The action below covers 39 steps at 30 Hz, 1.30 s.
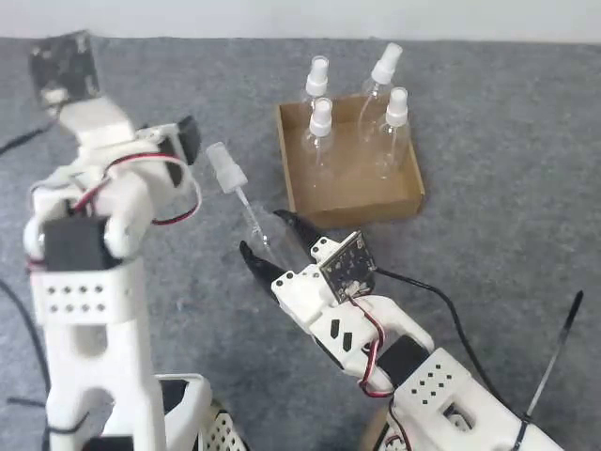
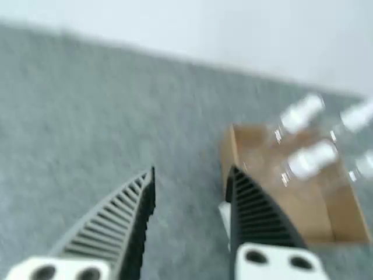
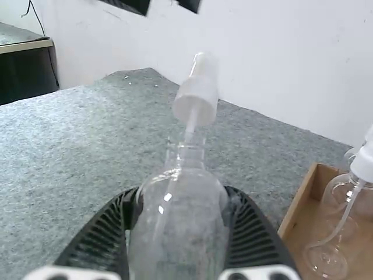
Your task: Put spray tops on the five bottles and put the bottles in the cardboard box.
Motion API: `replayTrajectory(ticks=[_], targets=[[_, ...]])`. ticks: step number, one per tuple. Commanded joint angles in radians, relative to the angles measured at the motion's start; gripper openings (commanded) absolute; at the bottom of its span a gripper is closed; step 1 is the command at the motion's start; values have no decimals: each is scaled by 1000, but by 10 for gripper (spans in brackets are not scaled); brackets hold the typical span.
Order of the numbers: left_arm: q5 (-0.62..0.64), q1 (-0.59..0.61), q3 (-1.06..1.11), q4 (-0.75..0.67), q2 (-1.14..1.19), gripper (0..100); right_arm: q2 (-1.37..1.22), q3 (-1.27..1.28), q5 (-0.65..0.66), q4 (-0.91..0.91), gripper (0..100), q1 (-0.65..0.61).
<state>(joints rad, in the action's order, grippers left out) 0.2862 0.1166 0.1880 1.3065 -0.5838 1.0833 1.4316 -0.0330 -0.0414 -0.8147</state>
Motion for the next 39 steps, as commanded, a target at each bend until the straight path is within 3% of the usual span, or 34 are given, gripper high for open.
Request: replayTrajectory(ticks=[1, 11, 19, 26, 36, 39], targets=[[28, -60, -105, 71, 78, 200, 38, -6, -9, -1, 6, -2], [61, -104, -102, 98, 167, 195, 38, -5, -9, -1, 6, -2], [55, -207, -101, 133, 170, 94, 38, -5, -9, -2, 6, -2], [54, -219, -102, 133, 163, 9, 36, -9, -9, 1, 6, -1], [51, -358, -101, 169, 81, 9, 35, -11, -9, 1, 6, -1], [-6, -361, -41, 166, 64, 9, 30, -11, -9, -1, 6, -1]])
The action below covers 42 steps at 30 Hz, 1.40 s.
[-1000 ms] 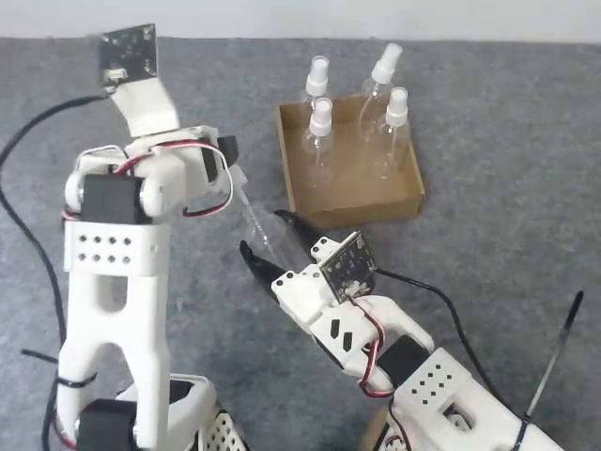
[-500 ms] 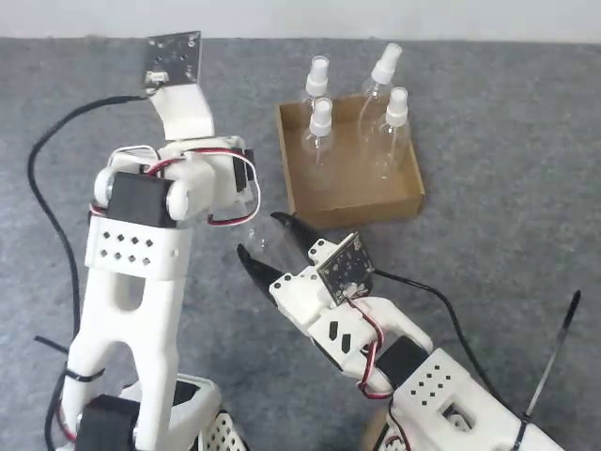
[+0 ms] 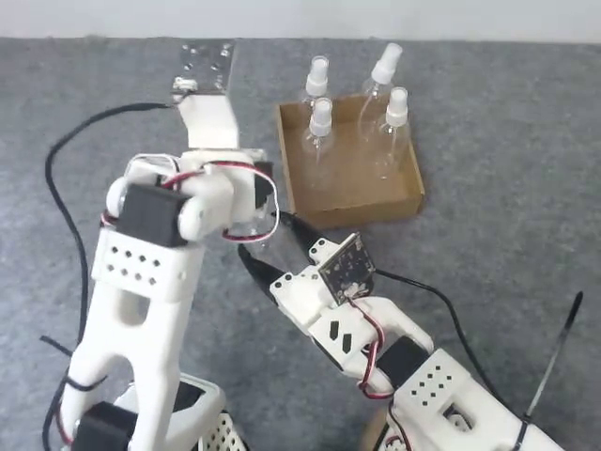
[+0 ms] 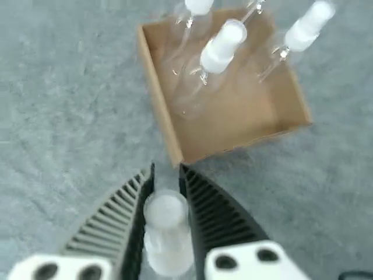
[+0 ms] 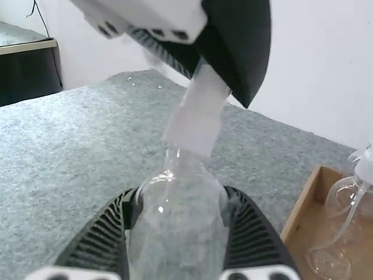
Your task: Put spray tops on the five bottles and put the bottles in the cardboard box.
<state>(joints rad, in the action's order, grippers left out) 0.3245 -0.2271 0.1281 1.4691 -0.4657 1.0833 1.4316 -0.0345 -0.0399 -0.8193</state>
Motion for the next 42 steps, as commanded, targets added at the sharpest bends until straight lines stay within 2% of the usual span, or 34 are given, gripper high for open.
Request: replayTrajectory(ticks=[1, 8, 13, 17, 21, 25, 30, 35, 42], targets=[[-61, -20, 42, 2, -54, 9, 28, -11, -8, -4, 6, 7], [-132, -23, 94, 0, -54, 12, 28, -20, -9, -7, 6, 51], [-129, -20, 93, -15, -54, 38, 28, -20, -11, -8, 6, 53], [-37, -3, 93, -37, -63, 57, 30, -20, -11, -10, 6, 53], [25, 12, 107, -74, -120, 14, 38, -17, -14, -12, 6, 56], [31, 12, 177, -120, -189, 17, 30, -12, -17, -65, 6, 56], [26, 11, 223, -143, -245, 84, 28, 17, -14, -137, 6, 56], [-38, 15, 219, -143, -293, 166, 28, 18, -11, -137, 6, 56], [-58, 18, 173, -146, -324, 185, 28, 21, -9, -137, 6, 54]])
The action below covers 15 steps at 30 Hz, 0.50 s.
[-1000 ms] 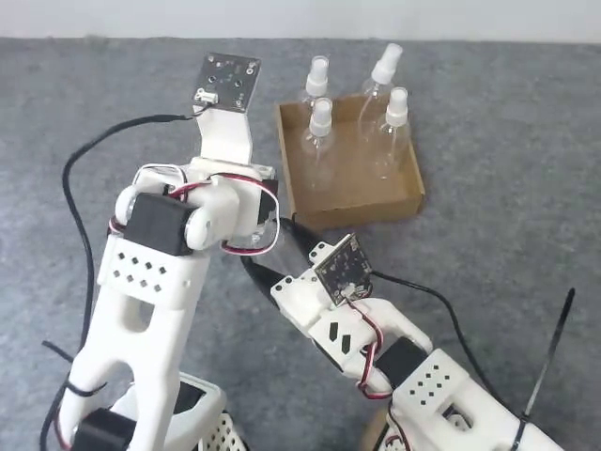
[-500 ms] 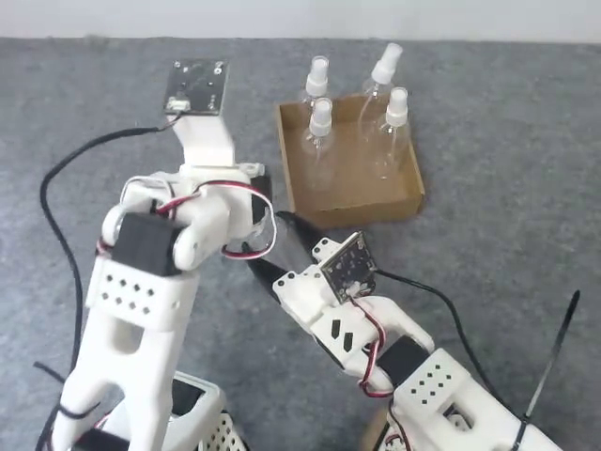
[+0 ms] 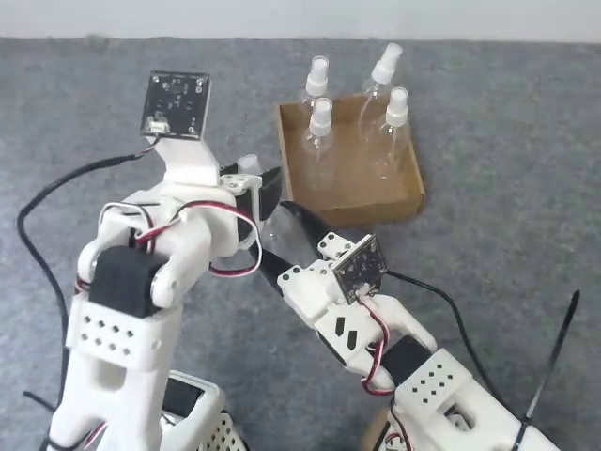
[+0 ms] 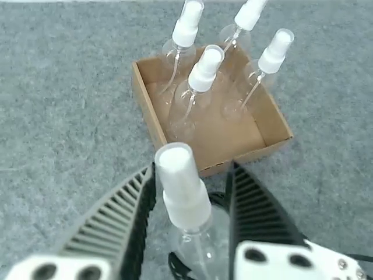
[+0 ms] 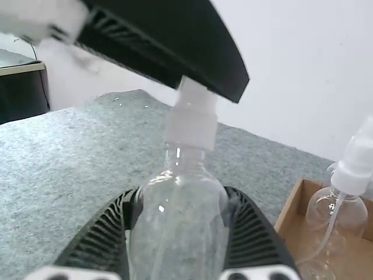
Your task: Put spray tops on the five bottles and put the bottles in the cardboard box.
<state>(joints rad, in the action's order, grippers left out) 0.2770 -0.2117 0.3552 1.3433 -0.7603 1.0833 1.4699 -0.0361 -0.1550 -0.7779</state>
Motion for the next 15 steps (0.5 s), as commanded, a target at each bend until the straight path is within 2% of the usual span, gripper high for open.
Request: replayTrajectory(ticks=[1, 5, 9, 15], targets=[[-12, 6, -76, -20, -29, 185, 28, -17, -8, -22, 6, 13], [-66, 101, -162, -18, -51, 185, 28, -18, -6, -16, 6, 16], [-75, 255, -174, -20, -141, 185, 27, -72, -11, 76, 6, 19], [-133, 279, 62, -43, -358, 186, 25, -199, -9, 183, 6, 62]])
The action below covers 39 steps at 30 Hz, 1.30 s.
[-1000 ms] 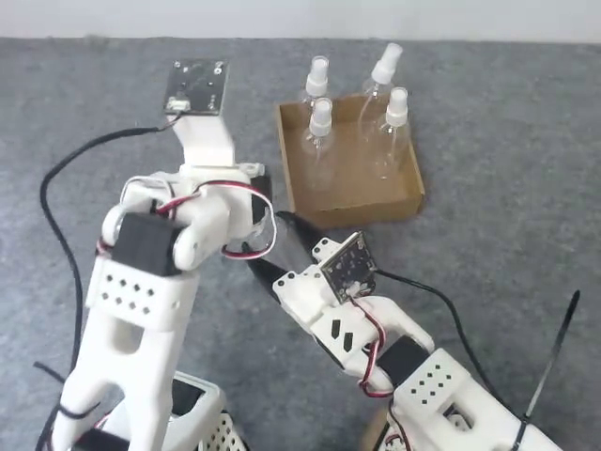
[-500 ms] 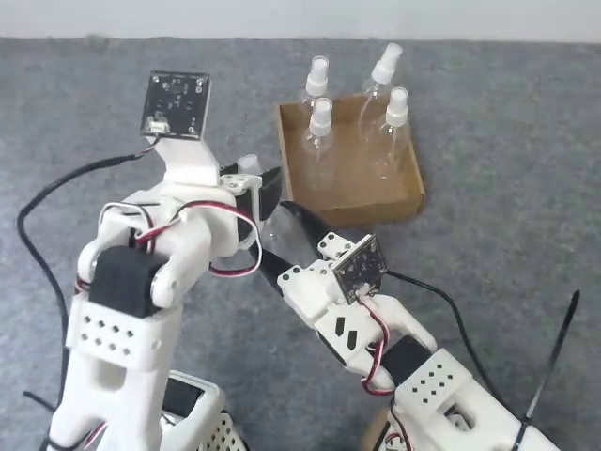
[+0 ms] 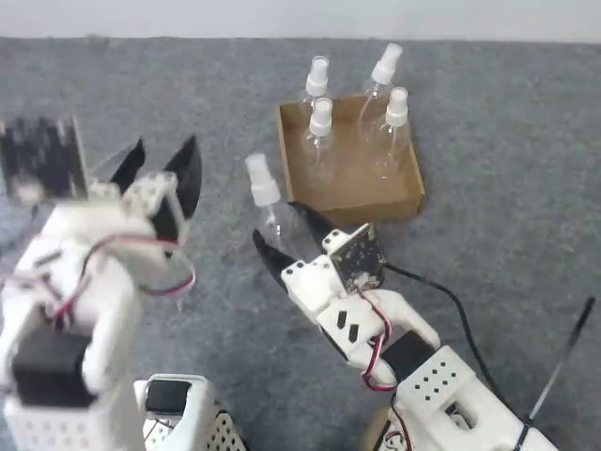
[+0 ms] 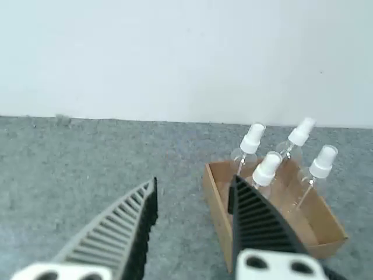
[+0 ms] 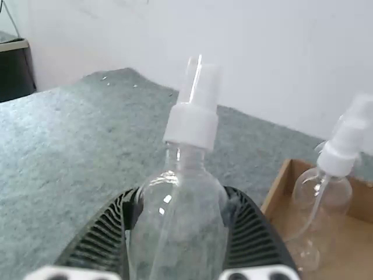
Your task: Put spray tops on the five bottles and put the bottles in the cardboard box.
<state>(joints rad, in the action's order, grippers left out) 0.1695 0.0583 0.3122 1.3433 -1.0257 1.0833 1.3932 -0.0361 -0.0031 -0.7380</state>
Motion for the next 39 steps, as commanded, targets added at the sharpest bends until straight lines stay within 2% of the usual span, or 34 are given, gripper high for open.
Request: replayTrajectory(ticks=[1, 6, 10, 14, 17, 24, 29, 34, 39], targets=[[-31, 12, 168, -64, -127, 186, 18, -146, -8, 50, 6, 24], [-29, 9, 467, -176, -293, 230, -110, -295, -8, 99, 6, 24], [-29, -2, 608, -209, -404, 247, -268, -439, -8, 99, 6, 24], [-43, -100, 700, -209, -485, 266, -409, -595, -6, 110, 6, 25], [-83, -201, 748, -209, -519, 275, -483, -710, -6, 182, 6, 27], [-115, -305, 809, -232, -528, 276, -527, -907, -11, 375, 6, 61], [-101, -281, 857, -321, -528, 276, -527, -922, -12, 469, 6, 4], [-14, -206, 852, -353, -528, 310, -526, -884, -15, 461, 6, 1], [-8, -196, 857, -364, -528, 318, -503, -824, -46, 403, 6, 7]])
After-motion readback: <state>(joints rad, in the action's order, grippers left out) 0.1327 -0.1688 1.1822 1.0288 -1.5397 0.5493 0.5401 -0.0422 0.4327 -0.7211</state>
